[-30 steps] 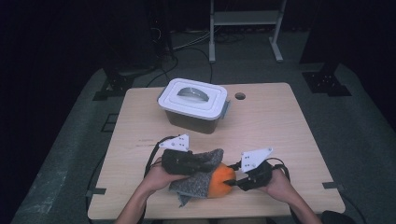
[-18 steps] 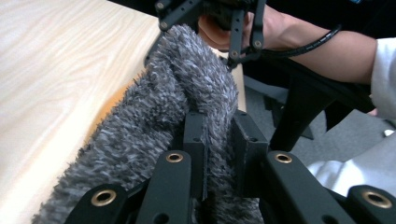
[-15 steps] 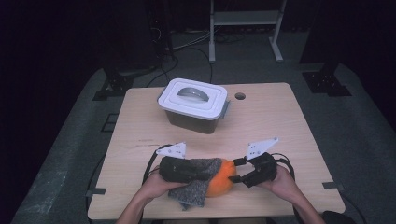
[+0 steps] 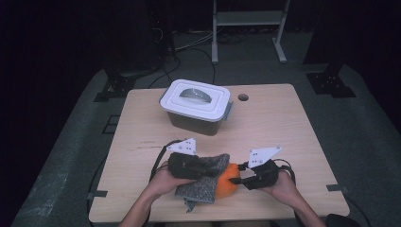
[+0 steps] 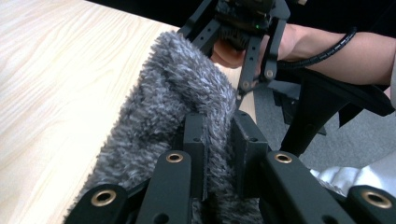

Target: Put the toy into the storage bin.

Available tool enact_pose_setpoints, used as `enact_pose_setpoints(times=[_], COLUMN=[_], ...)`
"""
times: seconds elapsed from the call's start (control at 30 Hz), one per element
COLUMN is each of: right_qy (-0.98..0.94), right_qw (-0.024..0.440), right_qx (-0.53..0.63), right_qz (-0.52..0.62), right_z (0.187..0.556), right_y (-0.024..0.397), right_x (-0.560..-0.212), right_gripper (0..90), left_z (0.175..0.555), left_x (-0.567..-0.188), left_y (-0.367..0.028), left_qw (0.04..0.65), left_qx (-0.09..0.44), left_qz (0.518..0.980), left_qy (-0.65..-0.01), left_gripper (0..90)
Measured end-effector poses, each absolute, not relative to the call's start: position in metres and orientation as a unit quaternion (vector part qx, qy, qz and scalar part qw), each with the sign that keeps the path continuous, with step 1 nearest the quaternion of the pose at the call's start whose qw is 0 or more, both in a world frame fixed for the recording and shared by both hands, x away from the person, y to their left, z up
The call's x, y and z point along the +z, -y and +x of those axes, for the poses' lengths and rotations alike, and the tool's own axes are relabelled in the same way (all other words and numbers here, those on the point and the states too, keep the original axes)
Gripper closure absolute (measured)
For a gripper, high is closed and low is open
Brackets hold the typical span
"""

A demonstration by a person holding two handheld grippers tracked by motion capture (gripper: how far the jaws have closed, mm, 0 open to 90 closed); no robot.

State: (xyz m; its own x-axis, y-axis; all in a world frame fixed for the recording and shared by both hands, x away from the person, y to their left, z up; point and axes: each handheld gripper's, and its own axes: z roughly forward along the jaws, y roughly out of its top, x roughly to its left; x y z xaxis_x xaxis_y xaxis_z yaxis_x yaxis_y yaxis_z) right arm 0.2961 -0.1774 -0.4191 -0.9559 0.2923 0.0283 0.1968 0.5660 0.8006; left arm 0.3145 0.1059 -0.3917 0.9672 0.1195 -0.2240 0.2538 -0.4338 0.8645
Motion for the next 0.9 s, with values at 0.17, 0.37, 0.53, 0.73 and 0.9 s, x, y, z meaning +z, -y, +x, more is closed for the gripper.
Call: enact_pose_setpoints(times=[0.17,0.37,0.53,0.73,0.9], right_qy=[-0.885,-0.885,-0.886,-0.886,-0.886], right_qw=[0.054,0.056,0.060,0.000,-0.010], right_qx=[0.442,0.439,0.438,0.428,0.426], right_qz=[0.135,0.142,0.140,0.179,0.186], right_z=[0.298,0.302,0.300,0.307,0.307], right_y=[0.181,0.182,0.179,0.183,0.179], right_x=[-0.419,-0.419,-0.418,-0.416,-0.420], right_gripper=[54.6,54.4,53.4,29.2,30.3], left_z=[0.313,0.313,0.316,0.315,0.309], left_x=[-0.399,-0.410,-0.409,-0.405,-0.407], left_y=[-0.125,-0.146,-0.148,-0.131,-0.122], left_qw=[0.516,0.522,0.526,0.528,0.522], left_qx=[-0.061,-0.076,-0.076,-0.073,-0.085], left_qz=[0.846,0.837,0.834,0.836,0.841], left_qy=[-0.120,-0.145,-0.147,-0.131,-0.117], left_gripper=[78.0,77.6,77.6,77.6,77.5])
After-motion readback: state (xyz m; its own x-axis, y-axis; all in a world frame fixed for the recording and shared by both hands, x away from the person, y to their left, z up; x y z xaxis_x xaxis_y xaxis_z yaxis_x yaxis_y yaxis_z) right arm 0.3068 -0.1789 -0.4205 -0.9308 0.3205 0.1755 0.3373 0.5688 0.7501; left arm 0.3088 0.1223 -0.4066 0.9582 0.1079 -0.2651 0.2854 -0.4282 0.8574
